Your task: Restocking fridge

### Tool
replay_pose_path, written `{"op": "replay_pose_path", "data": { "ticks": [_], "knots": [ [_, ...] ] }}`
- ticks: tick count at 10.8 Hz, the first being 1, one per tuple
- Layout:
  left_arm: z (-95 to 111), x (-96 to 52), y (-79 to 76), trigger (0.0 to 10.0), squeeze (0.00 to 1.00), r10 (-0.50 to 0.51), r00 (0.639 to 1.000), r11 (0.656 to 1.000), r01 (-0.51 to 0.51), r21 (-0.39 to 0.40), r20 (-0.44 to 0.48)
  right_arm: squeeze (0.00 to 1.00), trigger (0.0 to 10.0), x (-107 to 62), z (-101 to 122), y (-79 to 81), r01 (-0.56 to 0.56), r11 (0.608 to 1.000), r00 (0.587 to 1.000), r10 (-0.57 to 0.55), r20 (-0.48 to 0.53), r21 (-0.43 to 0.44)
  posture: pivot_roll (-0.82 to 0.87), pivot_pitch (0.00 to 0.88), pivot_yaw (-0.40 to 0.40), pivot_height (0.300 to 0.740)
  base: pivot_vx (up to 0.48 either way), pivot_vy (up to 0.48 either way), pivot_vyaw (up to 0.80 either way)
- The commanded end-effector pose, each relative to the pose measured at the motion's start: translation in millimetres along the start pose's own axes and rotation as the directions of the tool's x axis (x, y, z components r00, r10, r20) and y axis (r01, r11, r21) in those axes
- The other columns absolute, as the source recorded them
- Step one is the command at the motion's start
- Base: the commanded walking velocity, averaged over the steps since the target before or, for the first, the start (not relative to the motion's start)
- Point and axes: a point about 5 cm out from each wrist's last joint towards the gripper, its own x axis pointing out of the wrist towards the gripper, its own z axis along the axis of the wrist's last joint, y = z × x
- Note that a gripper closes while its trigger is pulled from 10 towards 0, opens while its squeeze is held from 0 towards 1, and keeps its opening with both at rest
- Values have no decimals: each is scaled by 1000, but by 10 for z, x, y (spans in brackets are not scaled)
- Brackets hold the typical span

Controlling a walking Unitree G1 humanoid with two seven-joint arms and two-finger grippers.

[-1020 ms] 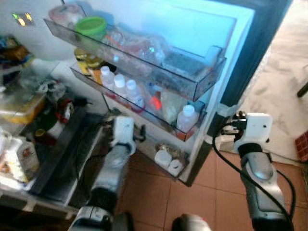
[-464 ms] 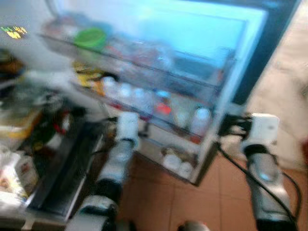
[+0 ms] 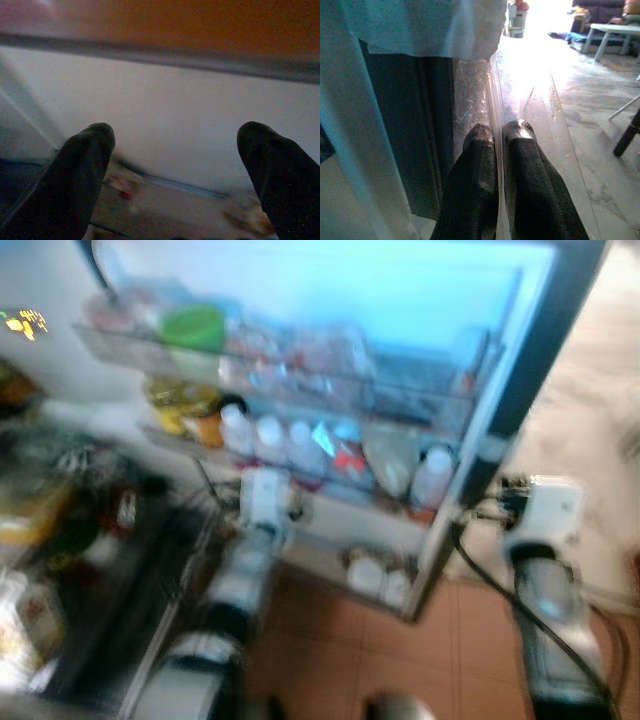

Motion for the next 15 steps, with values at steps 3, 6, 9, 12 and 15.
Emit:
{"op": "replay_pose_path", "data": {
  "ticks": [3,6,9,12,15],
  "knots": [
    [184,69,-49,10000,0,-24,999,999,22,48,45,0,10000,-56,39,385,-211,976,977,211,17,55,-146,87,48,740,370,0,0],
    [197,91,-78,10000,0,-25,999,998,23,50,39,0,10000,-144,17,526,-330,942,944,330,2,56,-150,86,48,740,333,0,0],
    [219,112,-92,10000,0,-13,999,998,11,61,39,0,10000,-305,19,723,-507,858,861,508,3,85,-154,82,48,740,213,0,0],
    [195,116,-46,10000,0,37,999,995,-40,89,28,0,10000,-308,24,736,-528,847,849,529,0,58,-150,74,47,740,0,0,0],
    [175,123,-17,10000,0,52,999,994,-53,98,16,0,10000,-354,4,732,-567,822,823,568,-13,49,-149,71,45,740,0,0,485]
  ]
}}
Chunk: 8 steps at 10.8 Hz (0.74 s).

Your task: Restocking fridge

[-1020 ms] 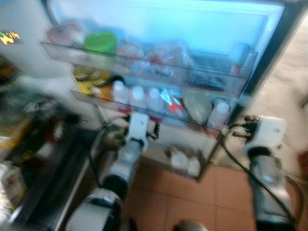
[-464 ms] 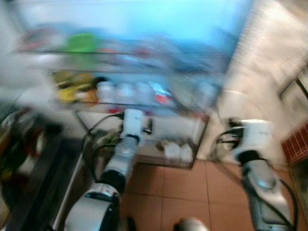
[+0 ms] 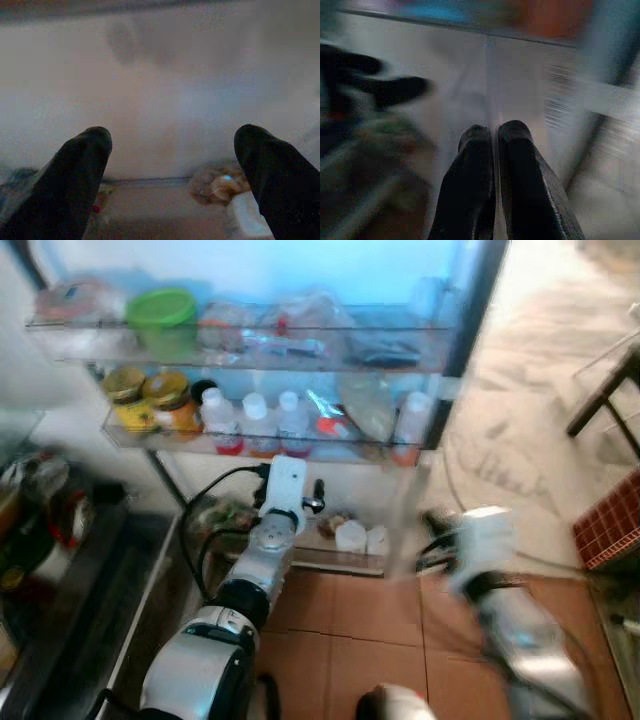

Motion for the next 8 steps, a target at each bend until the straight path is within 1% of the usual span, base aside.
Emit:
{"op": "replay_pose_path", "data": {
  "ticks": [1,2,4,5,6,7,8],
  "knots": [
    [-9,7,30,10000,0,13,1000,1000,-12,12,-10,0,10000,45,165,27,-28,999,997,30,74,-27,-149,71,45,740,0,0,506],
    [-5,8,21,10000,0,12,1000,1000,-12,15,-9,0,10000,44,165,34,-35,999,997,37,70,-23,-149,71,45,740,0,0,0],
    [8,12,6,10000,0,6,1000,1000,-6,11,-4,0,10000,-9,87,64,-77,997,997,78,24,-18,-149,71,45,740,0,0,0],
    [6,10,0,10000,0,6,1000,1000,-6,10,-4,0,10000,-47,7,120,-153,988,988,153,-27,10,-156,73,46,740,0,0,0],
    [-3,6,-9,10000,0,6,1000,1000,-6,10,-5,0,10000,-73,-25,208,-238,971,970,238,-46,15,-156,73,46,740,0,0,0],
    [-2,7,-12,10000,0,5,1000,1000,-5,10,-4,0,10000,-79,-32,254,-275,961,960,276,-56,24,-154,73,45,740,0,0,0],
    [1,8,-12,10000,0,5,1000,1000,-5,9,-2,0,10000,-80,-44,265,-296,955,953,298,-64,40,-151,72,44,740,0,0,800]
  ]
}}
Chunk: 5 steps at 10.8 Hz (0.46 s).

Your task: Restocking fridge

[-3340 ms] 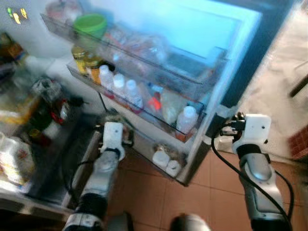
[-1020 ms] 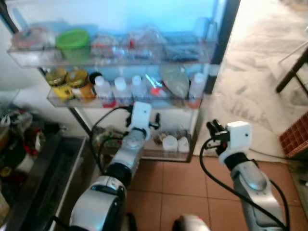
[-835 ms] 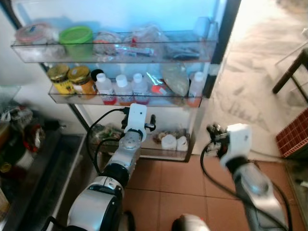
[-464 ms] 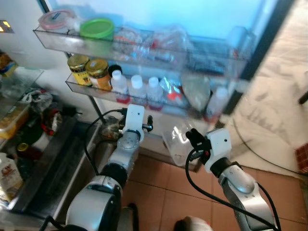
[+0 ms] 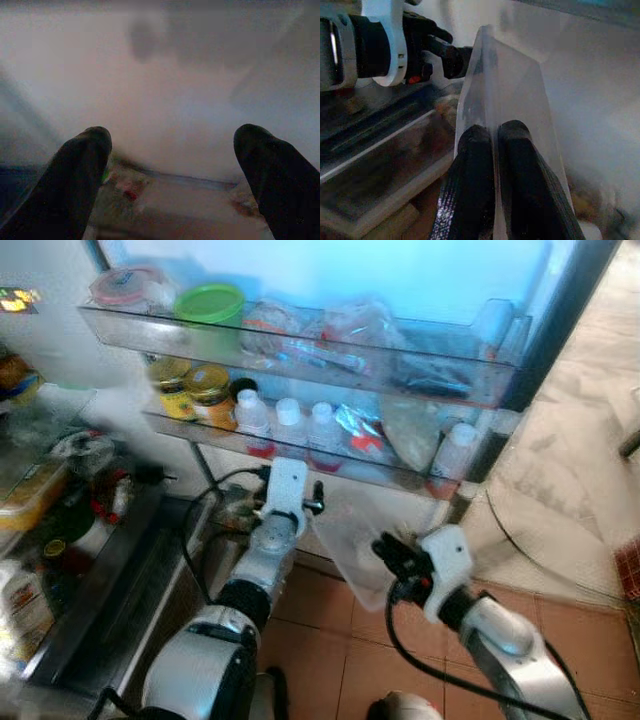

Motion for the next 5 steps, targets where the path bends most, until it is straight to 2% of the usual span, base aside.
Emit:
{"op": "replay_pose_path", "data": {
  "ticks": [1,3,5],
  "knots": [
    [29,8,3,10000,0,6,1000,1000,-6,8,11,0,10000,41,39,112,-80,997,997,79,17,16,-151,72,44,740,0,0,800],
    [11,4,11,10000,0,13,1000,1000,-13,17,6,0,10000,51,64,126,-162,984,987,161,17,71,-150,73,45,740,0,0,800],
    [9,3,9,10000,0,17,1000,1000,-17,25,7,0,10000,65,67,111,-177,982,984,177,11,65,-150,73,45,740,0,0,797]
  ]
}}
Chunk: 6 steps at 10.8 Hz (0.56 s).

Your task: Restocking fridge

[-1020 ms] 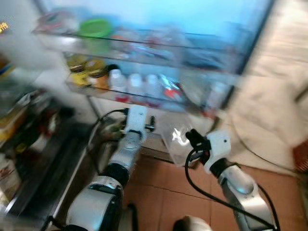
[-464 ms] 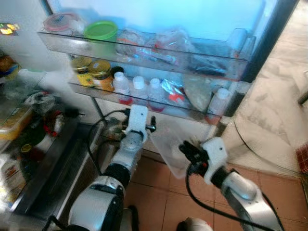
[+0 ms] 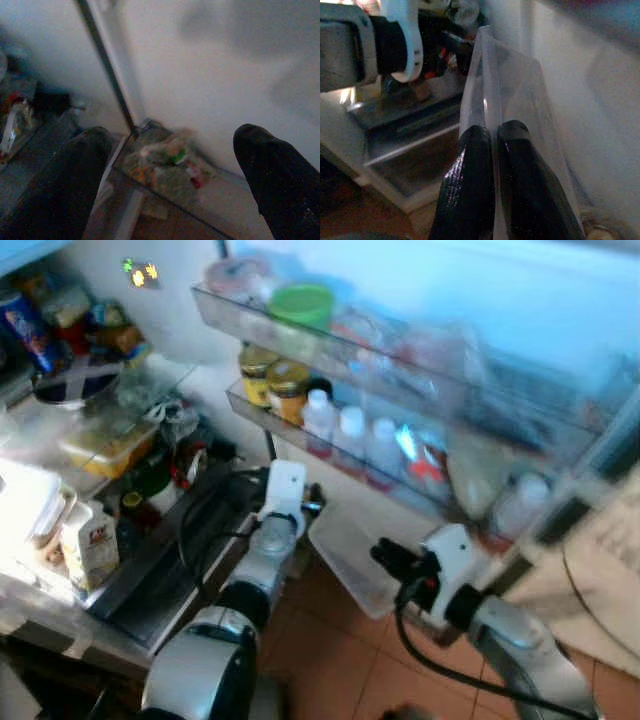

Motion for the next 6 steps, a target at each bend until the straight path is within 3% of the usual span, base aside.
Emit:
{"op": "replay_pose_path", "data": {
  "ticks": [1,6],
  "knots": [
    [-12,-4,-10,10000,0,-2,1000,1000,2,11,-3,0,10000,87,47,154,-108,994,994,108,28,17,-150,73,45,740,0,0,794],
    [-22,-4,-27,10000,0,3,1000,1000,-3,24,-10,0,10000,95,72,172,-160,987,987,159,31,32,-146,75,42,740,0,0,793]
  ]
}}
